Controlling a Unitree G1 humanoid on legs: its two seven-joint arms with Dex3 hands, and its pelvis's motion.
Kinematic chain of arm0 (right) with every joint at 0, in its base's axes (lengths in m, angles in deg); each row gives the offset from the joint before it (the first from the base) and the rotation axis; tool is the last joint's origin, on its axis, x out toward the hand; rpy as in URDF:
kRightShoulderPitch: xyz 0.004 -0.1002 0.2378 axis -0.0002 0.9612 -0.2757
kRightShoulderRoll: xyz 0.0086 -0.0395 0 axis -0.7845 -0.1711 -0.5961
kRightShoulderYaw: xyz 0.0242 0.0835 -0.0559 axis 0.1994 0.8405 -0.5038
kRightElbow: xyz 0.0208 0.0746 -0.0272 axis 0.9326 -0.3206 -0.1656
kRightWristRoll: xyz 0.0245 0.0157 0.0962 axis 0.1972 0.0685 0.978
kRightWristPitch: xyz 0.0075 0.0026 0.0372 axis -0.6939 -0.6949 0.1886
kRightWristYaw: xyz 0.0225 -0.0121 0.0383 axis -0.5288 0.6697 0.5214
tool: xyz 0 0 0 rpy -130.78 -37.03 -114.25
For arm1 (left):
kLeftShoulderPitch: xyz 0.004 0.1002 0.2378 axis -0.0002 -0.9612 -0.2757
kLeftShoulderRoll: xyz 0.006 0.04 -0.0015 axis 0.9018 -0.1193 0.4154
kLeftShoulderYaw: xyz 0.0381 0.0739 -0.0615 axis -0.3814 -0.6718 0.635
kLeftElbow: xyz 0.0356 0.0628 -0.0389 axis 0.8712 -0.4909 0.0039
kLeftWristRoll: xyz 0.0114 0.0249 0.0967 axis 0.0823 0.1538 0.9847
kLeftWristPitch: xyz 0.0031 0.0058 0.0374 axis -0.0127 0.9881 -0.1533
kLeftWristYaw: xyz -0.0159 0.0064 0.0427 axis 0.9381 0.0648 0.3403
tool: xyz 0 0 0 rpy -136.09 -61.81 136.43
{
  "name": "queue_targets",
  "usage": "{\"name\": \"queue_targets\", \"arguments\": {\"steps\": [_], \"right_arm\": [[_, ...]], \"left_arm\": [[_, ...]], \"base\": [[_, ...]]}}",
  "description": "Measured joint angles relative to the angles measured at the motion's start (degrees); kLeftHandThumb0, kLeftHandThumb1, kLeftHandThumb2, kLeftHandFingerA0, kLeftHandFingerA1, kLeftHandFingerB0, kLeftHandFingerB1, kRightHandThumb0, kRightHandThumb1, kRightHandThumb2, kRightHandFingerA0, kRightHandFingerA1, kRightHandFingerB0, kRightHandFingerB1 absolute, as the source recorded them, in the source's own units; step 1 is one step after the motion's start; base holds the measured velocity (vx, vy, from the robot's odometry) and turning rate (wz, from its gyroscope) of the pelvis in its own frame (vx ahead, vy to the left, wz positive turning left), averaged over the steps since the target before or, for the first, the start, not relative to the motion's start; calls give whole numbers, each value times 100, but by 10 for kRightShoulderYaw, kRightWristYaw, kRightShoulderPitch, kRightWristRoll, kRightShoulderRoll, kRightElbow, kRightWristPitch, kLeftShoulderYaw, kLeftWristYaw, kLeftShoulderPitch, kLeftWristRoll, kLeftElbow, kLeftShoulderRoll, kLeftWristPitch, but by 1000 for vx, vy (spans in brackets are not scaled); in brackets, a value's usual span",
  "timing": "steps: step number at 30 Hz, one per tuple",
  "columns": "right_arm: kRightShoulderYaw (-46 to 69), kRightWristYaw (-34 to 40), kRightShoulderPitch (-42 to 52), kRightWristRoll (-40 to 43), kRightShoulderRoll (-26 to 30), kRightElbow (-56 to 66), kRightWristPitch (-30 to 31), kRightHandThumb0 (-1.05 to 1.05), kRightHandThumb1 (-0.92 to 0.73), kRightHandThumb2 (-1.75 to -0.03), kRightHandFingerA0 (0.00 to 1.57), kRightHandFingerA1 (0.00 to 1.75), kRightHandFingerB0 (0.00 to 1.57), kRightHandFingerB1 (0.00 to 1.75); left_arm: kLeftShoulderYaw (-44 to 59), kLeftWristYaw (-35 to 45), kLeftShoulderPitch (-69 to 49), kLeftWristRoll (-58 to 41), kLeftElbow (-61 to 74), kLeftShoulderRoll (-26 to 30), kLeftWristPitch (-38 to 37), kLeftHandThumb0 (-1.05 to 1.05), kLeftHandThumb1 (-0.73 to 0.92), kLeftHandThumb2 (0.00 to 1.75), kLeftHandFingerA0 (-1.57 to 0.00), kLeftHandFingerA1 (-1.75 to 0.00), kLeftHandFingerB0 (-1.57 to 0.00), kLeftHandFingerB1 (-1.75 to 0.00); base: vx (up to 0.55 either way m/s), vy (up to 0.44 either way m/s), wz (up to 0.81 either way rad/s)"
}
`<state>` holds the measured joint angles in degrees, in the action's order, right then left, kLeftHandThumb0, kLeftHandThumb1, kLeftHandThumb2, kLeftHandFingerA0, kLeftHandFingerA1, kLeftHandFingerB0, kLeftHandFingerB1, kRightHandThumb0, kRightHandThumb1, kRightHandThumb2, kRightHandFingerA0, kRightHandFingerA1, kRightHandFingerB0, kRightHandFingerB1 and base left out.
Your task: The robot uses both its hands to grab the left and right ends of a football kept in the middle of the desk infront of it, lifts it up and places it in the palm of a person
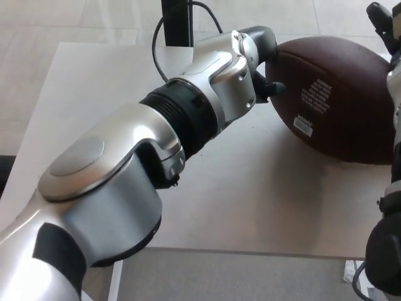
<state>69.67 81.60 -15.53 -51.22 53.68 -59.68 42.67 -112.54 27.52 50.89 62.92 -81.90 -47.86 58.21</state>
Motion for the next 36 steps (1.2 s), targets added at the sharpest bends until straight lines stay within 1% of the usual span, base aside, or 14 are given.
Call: {"name": "queue_targets", "arguments": {"steps": [6,8,9,10,11,13,19,21,23,28,29,30,31,36], "right_arm": [[-6,-1,18,0,25,2,-6,-67,-82,-65,76,63,54,41],[-8,-3,18,1,29,11,-5,-69,-84,-65,73,64,52,41],[-9,-5,19,1,33,19,-5,-69,-83,-65,66,57,51,40],[-11,-7,20,1,37,27,-5,-70,-83,-64,66,55,53,40],[-12,-10,22,2,39,37,-4,-69,-83,-65,66,54,53,39],[-13,-16,28,3,44,60,-2,-72,-82,-65,65,54,52,39],[-12,-34,56,14,65,127,10,-71,-86,-66,68,50,46,36],[-10,-40,68,19,75,147,14,-73,-85,-66,68,52,46,37],[-5,-47,82,26,88,171,20,-76,-83,-66,79,50,54,37],[22,-59,133,42,112,217,29,-72,-86,-67,82,52,57,37],[31,-61,150,46,115,226,30,-72,-83,-66,84,51,53,36],[39,-63,164,48,117,233,31,-72,-83,-66,84,51,53,36],[46,-64,179,49,117,239,31,-70,-83,-66,80,53,53,36],[91,-71,270,59,117,273,33,-70,-82,-65,72,53,53,36]], "left_arm": [[34,18,-46,12,122,73,1,-37,71,62,-74,-132,-22,-36],[50,18,-64,13,160,95,1,-39,72,61,-66,-116,-23,-36],[63,18,-80,13,189,111,1,-44,74,62,-46,-76,-21,-39],[75,18,-94,13,209,123,0,-53,56,86,-45,-68,-16,-47],[92,17,-111,12,232,135,0,-49,74,61,-46,-59,-20,-36],[126,16,-146,12,276,158,0,-55,57,87,-40,-64,-14,-47],[227,17,-249,8,385,215,0,-51,72,62,-53,-78,-20,-44],[261,17,-282,6,415,229,0,-62,53,90,-44,-70,-19,-52],[303,18,-323,3,448,243,1,-59,78,63,-46,-56,-25,-40],[390,22,-408,-6,503,260,0,-83,86,65,-48,-55,-25,-41],[411,23,-430,-9,512,262,0,-79,66,107,-46,-63,-20,-52],[427,24,-448,-12,519,263,0,-79,66,107,-46,-63,-20,-52],[443,24,-465,-15,524,263,0,-82,86,66,-45,-55,-22,-41],[535,29,-574,-35,543,263,0,-78,85,65,-45,-59,-20,-40]], "base": [[0,0,0],[0,0,0],[0,0,0],[0,0,0],[0,0,0],[0,0,0],[0,0,0],[0,0,0],[0,0,0],[0,0,0],[0,0,0],[0,0,0],[0,0,0],[0,0,0]]}}
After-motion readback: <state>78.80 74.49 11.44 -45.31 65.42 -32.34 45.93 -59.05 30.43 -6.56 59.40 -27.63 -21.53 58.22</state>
